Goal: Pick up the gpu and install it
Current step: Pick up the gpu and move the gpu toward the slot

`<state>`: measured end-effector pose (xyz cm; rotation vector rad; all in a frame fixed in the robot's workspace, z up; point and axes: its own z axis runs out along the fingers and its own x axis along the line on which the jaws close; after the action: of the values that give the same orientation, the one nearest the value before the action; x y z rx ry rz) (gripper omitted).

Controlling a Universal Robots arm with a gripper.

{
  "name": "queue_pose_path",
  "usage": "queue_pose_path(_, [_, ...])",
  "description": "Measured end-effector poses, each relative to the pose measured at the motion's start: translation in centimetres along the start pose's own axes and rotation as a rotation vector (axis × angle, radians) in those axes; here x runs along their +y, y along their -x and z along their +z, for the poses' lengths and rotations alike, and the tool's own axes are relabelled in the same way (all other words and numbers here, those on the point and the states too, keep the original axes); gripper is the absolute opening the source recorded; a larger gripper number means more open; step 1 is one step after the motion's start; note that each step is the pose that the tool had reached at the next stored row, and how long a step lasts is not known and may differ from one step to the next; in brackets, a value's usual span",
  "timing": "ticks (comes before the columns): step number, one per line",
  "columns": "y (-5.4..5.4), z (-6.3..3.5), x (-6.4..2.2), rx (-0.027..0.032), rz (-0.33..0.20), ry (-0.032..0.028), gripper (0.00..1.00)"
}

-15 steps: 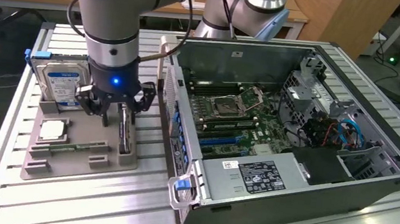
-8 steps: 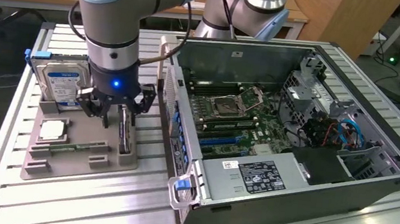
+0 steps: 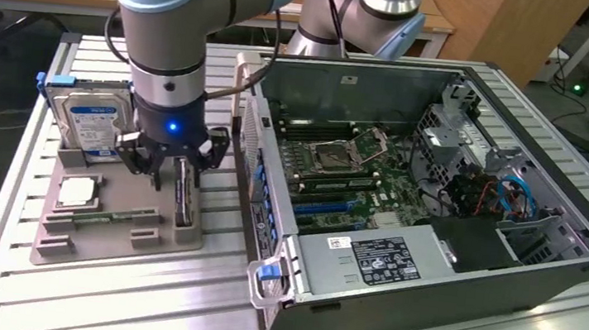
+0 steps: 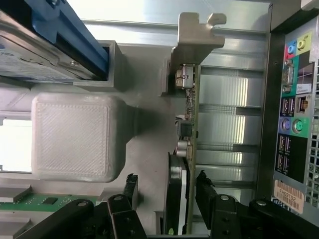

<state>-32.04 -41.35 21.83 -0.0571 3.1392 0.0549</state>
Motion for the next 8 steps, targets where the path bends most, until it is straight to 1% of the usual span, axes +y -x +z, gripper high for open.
queue_pose_path(3, [0.07,0.31,0.01,-0.0003,0.011,-0.0019,0.59])
queue_pose_path(8, [0.28,0.63,0.13,-0.0007,0.022,-0.0028,0.59])
